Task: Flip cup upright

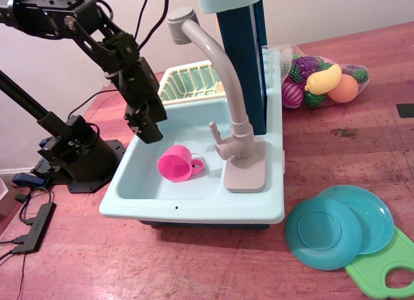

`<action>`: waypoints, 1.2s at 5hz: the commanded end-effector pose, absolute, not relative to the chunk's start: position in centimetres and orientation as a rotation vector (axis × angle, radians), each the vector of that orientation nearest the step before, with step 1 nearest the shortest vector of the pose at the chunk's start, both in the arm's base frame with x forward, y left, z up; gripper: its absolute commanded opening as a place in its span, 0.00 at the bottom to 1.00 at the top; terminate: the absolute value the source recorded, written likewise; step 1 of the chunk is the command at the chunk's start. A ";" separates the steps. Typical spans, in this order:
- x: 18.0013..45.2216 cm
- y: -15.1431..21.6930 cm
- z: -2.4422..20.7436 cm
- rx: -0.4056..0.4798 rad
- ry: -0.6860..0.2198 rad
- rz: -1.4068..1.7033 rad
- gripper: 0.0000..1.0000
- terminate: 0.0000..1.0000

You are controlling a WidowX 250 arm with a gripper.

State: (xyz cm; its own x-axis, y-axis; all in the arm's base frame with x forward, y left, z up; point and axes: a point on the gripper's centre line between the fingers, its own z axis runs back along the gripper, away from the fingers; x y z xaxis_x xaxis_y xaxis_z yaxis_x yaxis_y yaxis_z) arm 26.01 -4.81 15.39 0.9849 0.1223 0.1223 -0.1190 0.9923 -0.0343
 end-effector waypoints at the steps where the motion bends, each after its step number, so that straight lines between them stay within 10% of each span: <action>1: 26.4 -6.3 15.2 -0.037 -0.123 0.066 1.00 0.00; 6: 26.5 -5.7 10.9 0.000 -0.143 0.119 1.00 0.00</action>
State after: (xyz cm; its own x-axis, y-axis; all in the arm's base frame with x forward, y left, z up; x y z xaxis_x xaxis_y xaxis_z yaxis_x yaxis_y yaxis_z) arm 26.76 -5.76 10.02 0.9857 0.1164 0.1222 -0.1184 0.9929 0.0098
